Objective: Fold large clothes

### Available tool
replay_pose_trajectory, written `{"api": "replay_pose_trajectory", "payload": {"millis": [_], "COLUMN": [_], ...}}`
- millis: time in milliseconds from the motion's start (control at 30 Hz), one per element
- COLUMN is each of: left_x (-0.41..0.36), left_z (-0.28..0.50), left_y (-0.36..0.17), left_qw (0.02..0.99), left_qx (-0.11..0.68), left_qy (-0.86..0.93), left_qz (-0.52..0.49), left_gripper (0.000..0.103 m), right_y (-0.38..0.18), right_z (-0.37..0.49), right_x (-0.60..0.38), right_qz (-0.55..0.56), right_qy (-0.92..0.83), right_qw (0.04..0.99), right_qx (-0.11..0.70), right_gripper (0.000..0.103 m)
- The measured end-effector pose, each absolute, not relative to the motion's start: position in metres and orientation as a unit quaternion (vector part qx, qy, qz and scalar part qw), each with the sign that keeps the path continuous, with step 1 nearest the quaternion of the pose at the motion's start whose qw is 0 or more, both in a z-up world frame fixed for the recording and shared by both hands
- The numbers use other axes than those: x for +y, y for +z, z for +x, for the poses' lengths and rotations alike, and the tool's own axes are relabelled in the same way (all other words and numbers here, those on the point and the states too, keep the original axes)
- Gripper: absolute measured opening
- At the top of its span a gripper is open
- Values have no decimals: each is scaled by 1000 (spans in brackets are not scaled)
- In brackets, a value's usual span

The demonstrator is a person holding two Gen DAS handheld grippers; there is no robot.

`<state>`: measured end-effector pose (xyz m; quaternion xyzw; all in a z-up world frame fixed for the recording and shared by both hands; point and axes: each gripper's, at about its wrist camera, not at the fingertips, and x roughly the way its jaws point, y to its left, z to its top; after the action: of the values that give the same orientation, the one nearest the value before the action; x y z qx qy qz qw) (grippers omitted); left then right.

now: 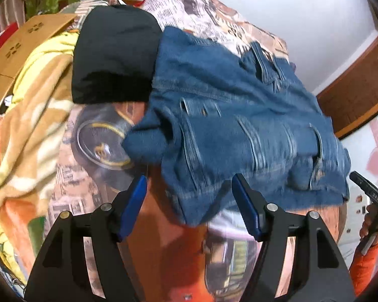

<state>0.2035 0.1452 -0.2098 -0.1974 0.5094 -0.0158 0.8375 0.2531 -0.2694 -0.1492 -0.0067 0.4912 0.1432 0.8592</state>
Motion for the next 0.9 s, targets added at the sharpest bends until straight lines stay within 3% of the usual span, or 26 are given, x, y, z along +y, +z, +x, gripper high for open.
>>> {"api": "replay_pose_trajectory", "payload": {"millis": [133,300,500,533,567,600,667,767,900], "left_x": [139,135,136,135,134,133,131,129,125], "left_z": [199,207,219,219,219,218,214,208,199], "left_y": [-227,-240,-253,-253,-251,-248,-240,-227,-203], "left_qw": [820,811,799,799,801,803,811,820,840], "left_qx": [532,541,539,540,538,537,529,518,494], "left_qy": [-37,-42,-47,-47,-49,-52,-61,-80,-102], "left_qz": [-206,-219,-261,-260,-258,-254,-244,-229,-201], "left_gripper": [69,69,69,69,69,69,68,52,19], "right_y": [-174,-185,-186,-185,-185,-184,-181,-178,-164], "right_z": [256,252,248,248,248,248,249,249,250], "right_x": [-273,-283,-287,-287,-287,-286,-285,-285,-283], "right_qz": [33,87,108,114,121,131,139,166,183], "right_qy": [152,150,166,172,183,195,196,199,209], "right_qw": [828,821,815,813,809,804,803,800,805], "right_qx": [538,545,545,545,545,547,545,542,524], "right_gripper": [62,72,72,68,55,49,42,26,14]}}
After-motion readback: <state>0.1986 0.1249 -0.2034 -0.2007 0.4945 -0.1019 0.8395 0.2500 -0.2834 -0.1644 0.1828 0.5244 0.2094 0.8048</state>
